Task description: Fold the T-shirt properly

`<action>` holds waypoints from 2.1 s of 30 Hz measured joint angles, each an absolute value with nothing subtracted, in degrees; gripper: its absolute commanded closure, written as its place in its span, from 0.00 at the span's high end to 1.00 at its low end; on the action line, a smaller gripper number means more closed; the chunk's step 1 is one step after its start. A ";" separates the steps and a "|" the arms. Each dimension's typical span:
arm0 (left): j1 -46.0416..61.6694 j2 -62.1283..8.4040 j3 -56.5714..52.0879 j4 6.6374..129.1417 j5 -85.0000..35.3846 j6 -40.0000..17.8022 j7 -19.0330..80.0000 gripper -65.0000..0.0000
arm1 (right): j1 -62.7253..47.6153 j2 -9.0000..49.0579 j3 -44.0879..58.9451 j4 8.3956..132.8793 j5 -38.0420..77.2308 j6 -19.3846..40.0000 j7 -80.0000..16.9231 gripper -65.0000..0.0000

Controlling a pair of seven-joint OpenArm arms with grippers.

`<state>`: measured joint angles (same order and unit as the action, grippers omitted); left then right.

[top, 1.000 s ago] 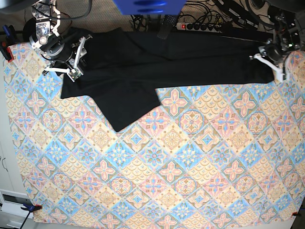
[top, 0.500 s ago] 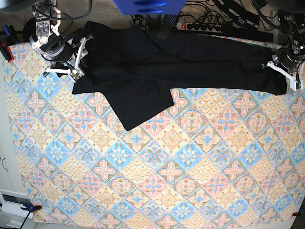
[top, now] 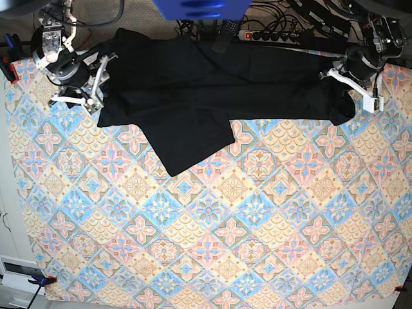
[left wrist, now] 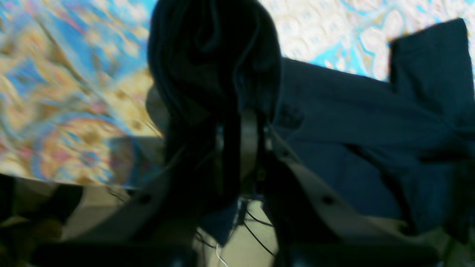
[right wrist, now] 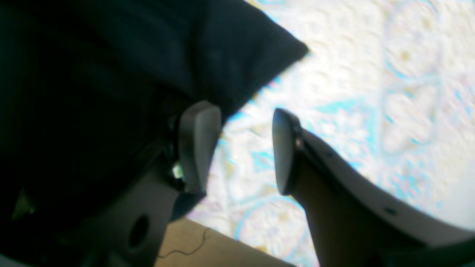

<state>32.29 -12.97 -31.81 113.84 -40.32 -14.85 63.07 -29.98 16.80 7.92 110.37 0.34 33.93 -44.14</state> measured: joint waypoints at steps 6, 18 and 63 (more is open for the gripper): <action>32.18 -12.69 -24.86 113.84 -44.01 -14.90 62.50 0.01 | -29.98 16.64 11.44 110.37 0.43 34.04 -43.99 0.40; 27.24 -12.86 -11.79 111.00 -43.35 -14.61 62.87 0.02 | -28.91 17.63 14.57 110.37 0.32 34.00 -43.88 0.40; 28.71 -19.86 -18.02 110.06 -51.77 -14.87 67.46 0.79 | -29.21 17.45 16.16 110.37 0.38 34.22 -44.21 0.40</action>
